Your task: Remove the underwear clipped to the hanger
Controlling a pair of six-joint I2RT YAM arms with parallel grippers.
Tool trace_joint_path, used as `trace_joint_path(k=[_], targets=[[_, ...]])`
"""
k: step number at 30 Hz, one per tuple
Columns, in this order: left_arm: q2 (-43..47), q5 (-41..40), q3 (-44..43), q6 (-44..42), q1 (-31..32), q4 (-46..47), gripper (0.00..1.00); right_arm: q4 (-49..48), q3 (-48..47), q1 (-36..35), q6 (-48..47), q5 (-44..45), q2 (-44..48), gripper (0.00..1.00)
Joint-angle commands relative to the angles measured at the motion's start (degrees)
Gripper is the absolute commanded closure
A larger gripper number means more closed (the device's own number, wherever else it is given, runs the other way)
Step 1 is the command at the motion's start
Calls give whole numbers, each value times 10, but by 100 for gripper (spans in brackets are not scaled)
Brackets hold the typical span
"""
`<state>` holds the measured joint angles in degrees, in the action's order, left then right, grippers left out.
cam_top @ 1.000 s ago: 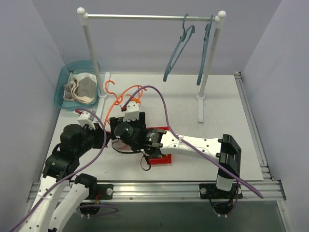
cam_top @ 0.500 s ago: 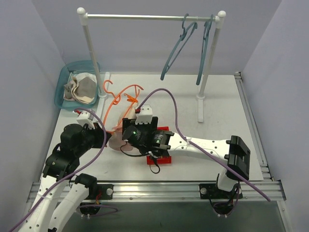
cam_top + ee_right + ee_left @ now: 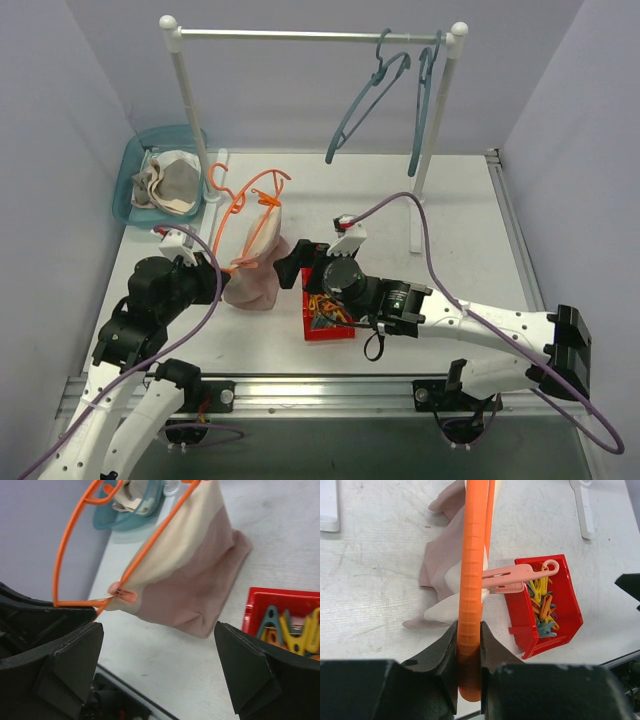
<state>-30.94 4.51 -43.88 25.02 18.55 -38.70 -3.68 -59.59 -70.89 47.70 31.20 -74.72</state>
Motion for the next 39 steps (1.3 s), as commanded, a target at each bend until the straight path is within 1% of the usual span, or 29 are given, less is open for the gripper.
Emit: trace_joint_path(k=[1,2,3,4,5,6,8,10,14,19,23,27,30,31,33,34,36,37,39], targets=[[5,-2,5,0,5,68,98,-216,82,62,45,-186,24,0],[8,0,6,0,6,71,98,-250,100,72,75,-210,29,0],[9,1,6,-1,6,71,98,-278,117,87,87,-237,30,0],[11,4,6,-1,6,73,97,-314,133,92,97,-245,29,0],[11,4,7,-1,7,75,97,-328,138,96,117,-253,23,0],[15,6,8,-2,7,77,97,-339,140,106,125,-284,18,0],[17,11,10,-1,8,81,97,-384,139,115,147,-308,-9,0],[18,14,9,-3,8,85,97,-428,140,119,175,-353,-34,0],[16,17,9,-8,10,82,97,-502,150,128,215,-389,-61,0],[18,23,8,-15,15,81,97,-497,130,145,238,-416,-94,0],[17,35,8,-20,17,87,97,-492,103,152,254,-455,-128,0],[18,41,9,-23,20,90,97,-493,88,154,262,-468,-150,1],[25,43,11,-23,23,92,97,-504,84,160,270,-476,-159,6],[25,44,12,-23,24,93,98,-509,85,161,274,-480,-162,10],[24,44,12,-23,25,92,97,-522,85,165,281,-485,-165,15],[24,43,10,-23,25,92,97,-526,88,165,281,-490,-166,21],[23,40,10,-24,25,92,97,-543,93,165,290,-496,-170,30],[23,40,9,-24,25,92,97,-551,98,166,293,-503,-173,39],[20,43,9,-24,25,93,97,-568,103,165,302,-507,-176,51]])
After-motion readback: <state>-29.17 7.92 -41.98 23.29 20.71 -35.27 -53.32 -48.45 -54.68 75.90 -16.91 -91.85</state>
